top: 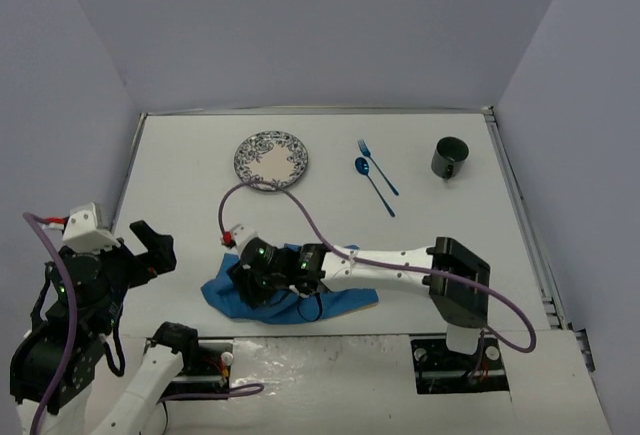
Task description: Set the dinner table for one person
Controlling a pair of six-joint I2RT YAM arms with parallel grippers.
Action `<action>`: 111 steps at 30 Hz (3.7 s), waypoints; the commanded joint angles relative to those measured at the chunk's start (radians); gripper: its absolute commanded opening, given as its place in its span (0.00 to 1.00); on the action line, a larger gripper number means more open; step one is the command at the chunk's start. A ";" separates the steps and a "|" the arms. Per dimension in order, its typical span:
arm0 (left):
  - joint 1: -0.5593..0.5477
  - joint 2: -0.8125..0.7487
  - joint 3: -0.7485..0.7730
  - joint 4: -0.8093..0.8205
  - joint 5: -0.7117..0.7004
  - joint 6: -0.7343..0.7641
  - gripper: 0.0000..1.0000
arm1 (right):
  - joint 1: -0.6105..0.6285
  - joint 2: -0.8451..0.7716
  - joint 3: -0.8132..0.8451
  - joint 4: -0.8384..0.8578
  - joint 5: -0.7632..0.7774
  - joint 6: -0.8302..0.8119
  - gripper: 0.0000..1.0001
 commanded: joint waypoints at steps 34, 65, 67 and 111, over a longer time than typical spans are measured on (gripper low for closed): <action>0.004 0.019 -0.277 0.140 0.185 -0.126 0.97 | -0.345 -0.028 -0.257 0.006 -0.207 -0.390 0.89; 0.004 0.043 -0.359 0.231 0.217 -0.187 0.97 | -0.375 -0.217 -0.353 0.004 0.215 -0.149 0.00; 0.004 0.055 -0.381 0.253 0.223 -0.203 0.97 | -0.409 -0.254 -0.368 0.004 0.219 -0.126 0.00; -0.058 0.481 -0.570 0.750 0.085 -0.327 0.60 | -0.692 -0.225 -0.438 0.053 -0.025 0.012 0.00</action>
